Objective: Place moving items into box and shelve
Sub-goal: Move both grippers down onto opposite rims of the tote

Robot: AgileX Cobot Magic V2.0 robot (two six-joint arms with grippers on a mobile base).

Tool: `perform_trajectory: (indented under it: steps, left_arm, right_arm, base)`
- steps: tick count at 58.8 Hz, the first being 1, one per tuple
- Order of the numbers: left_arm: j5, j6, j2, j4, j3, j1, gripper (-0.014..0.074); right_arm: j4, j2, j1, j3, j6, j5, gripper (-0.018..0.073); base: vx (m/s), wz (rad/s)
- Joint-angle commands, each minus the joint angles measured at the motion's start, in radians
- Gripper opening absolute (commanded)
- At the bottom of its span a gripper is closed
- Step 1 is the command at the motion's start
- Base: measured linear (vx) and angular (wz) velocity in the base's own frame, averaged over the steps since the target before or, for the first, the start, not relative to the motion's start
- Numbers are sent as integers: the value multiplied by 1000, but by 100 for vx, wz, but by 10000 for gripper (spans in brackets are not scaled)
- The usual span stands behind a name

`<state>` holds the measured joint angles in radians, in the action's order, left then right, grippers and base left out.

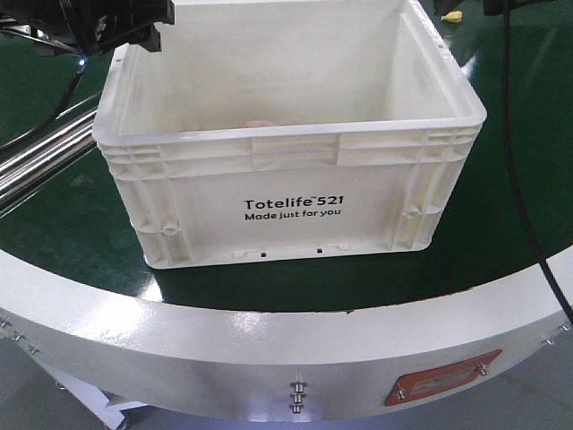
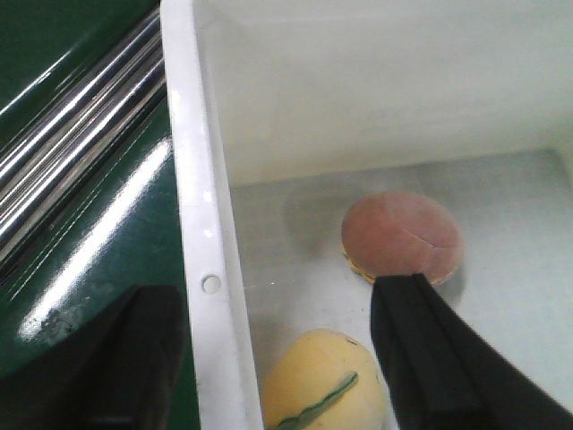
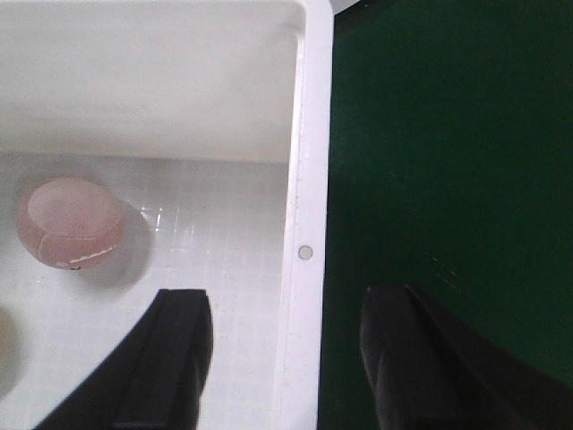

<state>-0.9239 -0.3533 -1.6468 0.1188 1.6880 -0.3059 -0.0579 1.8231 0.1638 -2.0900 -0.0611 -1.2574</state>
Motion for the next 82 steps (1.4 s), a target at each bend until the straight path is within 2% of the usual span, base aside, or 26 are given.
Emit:
perform_trajectory:
  steps: [1,10,15,31,42,66,82]
  left_arm:
    - [46,-3,32,20,57,-5,543]
    - [-32,19,-5,47,112,-5,543]
    - [-71,21,-22,89,124,-5,543]
    - [-40,10,-32,114,127,-5,543]
    - [-43,10,-62,114,127,-5,543]
    - [-44,10,-96,115,127,-5,543]
    - [-64,10,-122,144,127,-5,543]
  right_arm:
    - [8,-31,-2,-32,-5,-10,414]
    - [6,2,-2,-32,-6,-14,414]
    - [6,15,-2,-32,-7,-14,414]
    - [10,54,-2,-32,-7,-17,414]
    - [58,76,-2,-32,-7,-22,414]
    - [53,117,-2,-32,-7,-23,414]
    - [53,139,-2,-32,-10,-17,414]
  base:
    - [0,0]
    - [0,0]
    - [0,0]
    - [0,0]
    - [0,0]
    - [0,0]
    - [0,0]
